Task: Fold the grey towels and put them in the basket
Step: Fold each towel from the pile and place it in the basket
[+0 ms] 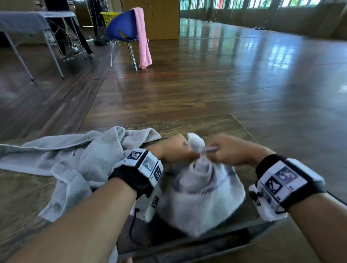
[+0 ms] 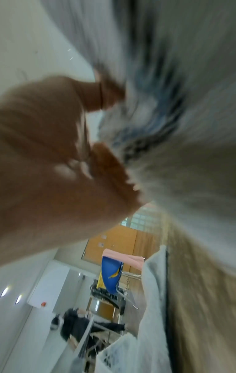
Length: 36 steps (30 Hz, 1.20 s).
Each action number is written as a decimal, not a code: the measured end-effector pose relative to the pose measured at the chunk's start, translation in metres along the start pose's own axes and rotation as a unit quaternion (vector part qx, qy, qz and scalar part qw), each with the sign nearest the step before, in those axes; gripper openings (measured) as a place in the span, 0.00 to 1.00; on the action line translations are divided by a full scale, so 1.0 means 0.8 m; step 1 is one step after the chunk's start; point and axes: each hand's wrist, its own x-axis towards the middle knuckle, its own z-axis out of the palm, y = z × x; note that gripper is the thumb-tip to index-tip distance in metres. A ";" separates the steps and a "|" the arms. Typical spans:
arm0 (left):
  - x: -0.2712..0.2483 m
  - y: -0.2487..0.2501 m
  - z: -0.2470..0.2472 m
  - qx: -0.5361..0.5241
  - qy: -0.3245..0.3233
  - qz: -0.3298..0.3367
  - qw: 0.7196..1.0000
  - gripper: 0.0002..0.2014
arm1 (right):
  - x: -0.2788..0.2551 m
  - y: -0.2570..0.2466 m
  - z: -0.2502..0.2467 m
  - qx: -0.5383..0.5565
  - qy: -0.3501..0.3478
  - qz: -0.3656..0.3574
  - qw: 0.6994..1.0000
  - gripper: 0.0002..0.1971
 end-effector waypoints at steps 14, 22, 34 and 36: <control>0.015 -0.018 -0.072 -0.230 0.508 0.021 0.830 0.11 | 0.002 0.060 -0.073 0.046 0.477 0.123 0.869 0.16; 0.007 -0.006 -0.073 -0.196 0.553 0.101 0.804 0.09 | 0.025 0.059 -0.080 0.258 0.462 0.043 0.847 0.11; -0.002 -0.031 -0.070 -0.132 0.500 0.080 0.852 0.10 | 0.048 0.079 -0.059 0.394 0.444 0.039 0.804 0.14; -0.001 -0.025 -0.075 -0.138 0.539 0.116 0.823 0.08 | 0.044 0.071 -0.065 0.333 0.508 0.001 0.794 0.16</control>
